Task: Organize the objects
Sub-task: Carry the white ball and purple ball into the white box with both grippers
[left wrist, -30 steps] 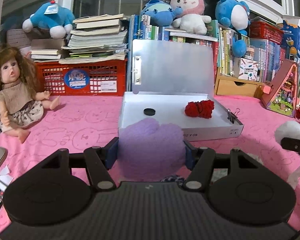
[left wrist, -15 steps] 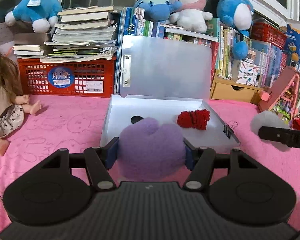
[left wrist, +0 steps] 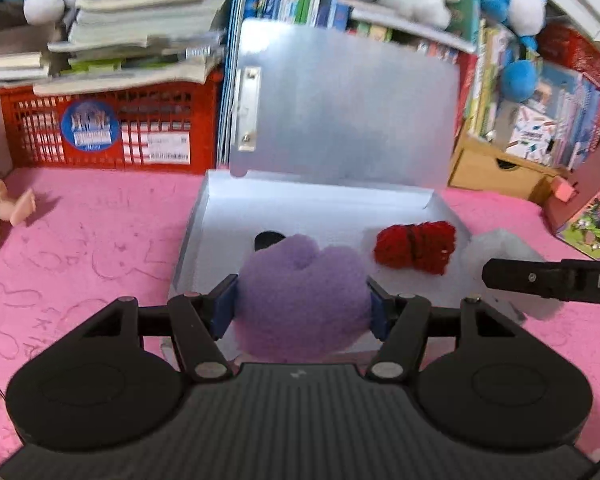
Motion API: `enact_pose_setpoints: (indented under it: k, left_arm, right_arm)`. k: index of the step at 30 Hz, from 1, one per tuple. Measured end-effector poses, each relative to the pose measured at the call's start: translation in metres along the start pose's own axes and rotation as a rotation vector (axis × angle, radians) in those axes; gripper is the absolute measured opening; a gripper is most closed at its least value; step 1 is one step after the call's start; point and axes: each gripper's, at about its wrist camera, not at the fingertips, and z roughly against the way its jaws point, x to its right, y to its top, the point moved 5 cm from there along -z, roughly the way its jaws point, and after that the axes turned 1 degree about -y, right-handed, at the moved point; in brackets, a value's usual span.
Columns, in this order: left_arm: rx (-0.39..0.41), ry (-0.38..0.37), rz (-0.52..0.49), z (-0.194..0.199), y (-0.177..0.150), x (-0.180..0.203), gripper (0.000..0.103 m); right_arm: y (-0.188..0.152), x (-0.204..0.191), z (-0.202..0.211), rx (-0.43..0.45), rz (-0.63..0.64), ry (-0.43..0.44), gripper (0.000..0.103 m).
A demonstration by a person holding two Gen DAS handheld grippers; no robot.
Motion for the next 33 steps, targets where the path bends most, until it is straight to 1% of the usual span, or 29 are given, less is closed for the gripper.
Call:
enact_pose_setpoints:
  k: [2, 7, 12, 16, 18, 26, 33]
  left_arm:
    - [-0.02, 0.003, 0.0, -0.011, 0.002, -0.002, 0.069]
    - [-0.064, 0.023, -0.029, -0.033, 0.007, -0.004, 0.069]
    - [-0.095, 0.079, -0.042, -0.053, 0.006, -0.01, 0.069]
    - [-0.125, 0.093, -0.046, -0.066, 0.006, -0.016, 0.069]
    - [-0.128, 0.104, -0.049, -0.071, 0.008, -0.019, 0.069]
    - [-0.145, 0.125, -0.027, -0.086, 0.019, -0.028, 0.069]
    - [-0.138, 0.148, -0.034, -0.098, 0.017, -0.025, 0.069]
  right_arm:
    - [0.002, -0.004, -0.01, -0.027, 0.002, 0.006, 0.076]
    - [0.006, -0.013, -0.034, -0.069, 0.02, -0.016, 0.076]
    - [0.008, -0.009, -0.053, -0.118, -0.029, -0.012, 0.076]
    - [0.011, -0.002, -0.066, -0.131, -0.067, -0.032, 0.076]
    - [0.012, 0.001, -0.07, -0.136, -0.079, -0.036, 0.076]
    - [0.024, 0.006, -0.08, -0.103, -0.097, -0.084, 0.076]
    - [0.022, 0.003, -0.081, -0.026, -0.105, -0.11, 0.076]
